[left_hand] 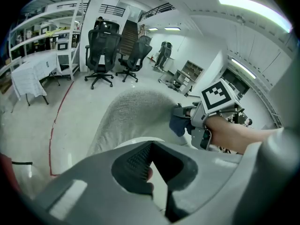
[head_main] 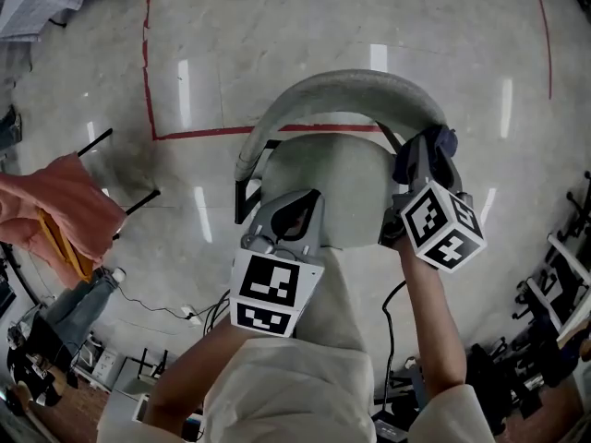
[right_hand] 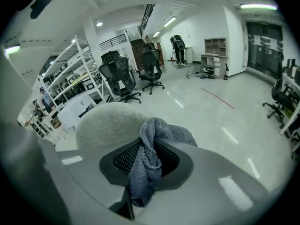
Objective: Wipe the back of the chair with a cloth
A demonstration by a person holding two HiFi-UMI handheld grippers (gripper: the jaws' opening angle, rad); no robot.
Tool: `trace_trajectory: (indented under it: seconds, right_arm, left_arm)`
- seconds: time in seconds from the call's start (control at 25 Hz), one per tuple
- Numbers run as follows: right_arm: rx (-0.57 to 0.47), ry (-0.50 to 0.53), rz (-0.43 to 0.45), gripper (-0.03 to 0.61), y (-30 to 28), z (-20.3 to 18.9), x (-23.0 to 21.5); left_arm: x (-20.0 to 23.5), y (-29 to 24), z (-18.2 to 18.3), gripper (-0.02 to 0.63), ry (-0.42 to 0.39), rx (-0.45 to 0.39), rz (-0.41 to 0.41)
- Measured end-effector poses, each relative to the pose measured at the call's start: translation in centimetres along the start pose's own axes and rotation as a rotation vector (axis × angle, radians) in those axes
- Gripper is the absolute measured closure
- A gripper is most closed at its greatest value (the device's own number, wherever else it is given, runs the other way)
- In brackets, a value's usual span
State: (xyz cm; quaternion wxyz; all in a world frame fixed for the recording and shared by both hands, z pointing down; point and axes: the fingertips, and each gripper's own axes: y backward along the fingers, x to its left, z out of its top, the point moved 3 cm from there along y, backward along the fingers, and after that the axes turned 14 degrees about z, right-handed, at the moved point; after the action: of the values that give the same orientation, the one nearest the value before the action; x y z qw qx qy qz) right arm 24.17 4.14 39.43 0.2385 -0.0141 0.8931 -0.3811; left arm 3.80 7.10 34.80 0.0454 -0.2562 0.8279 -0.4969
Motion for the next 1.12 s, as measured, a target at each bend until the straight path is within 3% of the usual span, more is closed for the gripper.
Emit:
trace_trajectory:
  seconds: [0.32,1.12]
  right_arm:
    - [0.01,0.054,0.035,0.501,-1.6,0.8,2.4]
    - [0.108,0.289,0.23,0.502,-6.7,-0.6,12.0]
  left_arm:
    - [1.1,0.4,0.0,0.614,0.031,-0.015,0.0]
    - [4.5,2.1,-1.6,0.614,0.066,-0.022,0.023]
